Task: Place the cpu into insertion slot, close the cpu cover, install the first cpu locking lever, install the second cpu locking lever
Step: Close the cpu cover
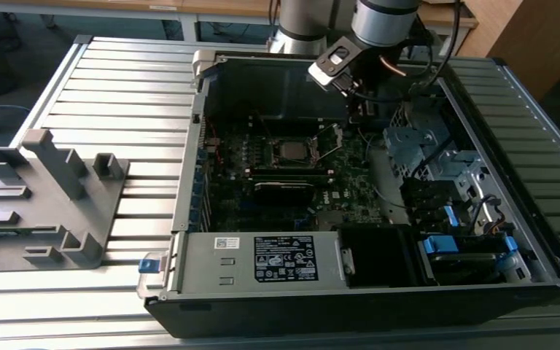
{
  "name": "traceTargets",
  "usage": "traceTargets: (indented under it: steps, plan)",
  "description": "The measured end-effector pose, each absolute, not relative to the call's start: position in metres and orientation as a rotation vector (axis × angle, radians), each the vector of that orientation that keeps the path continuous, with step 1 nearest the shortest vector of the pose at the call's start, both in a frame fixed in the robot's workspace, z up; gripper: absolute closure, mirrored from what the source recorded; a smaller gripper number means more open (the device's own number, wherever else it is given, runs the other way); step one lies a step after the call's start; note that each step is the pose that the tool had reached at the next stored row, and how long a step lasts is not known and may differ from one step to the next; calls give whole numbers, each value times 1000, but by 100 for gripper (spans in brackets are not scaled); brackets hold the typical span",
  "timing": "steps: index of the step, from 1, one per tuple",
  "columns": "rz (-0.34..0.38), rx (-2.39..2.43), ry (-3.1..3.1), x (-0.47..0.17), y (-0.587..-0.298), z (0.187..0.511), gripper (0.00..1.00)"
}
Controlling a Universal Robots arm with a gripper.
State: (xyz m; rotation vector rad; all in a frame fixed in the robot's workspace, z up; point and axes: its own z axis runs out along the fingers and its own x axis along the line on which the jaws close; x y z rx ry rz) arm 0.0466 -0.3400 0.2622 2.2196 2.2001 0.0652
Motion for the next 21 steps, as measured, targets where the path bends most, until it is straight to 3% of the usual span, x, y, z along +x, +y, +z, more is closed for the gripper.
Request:
traceTargets:
  steps: [21]
  plan:
    - [65, 2220, 2200, 49, -340, 245, 89]
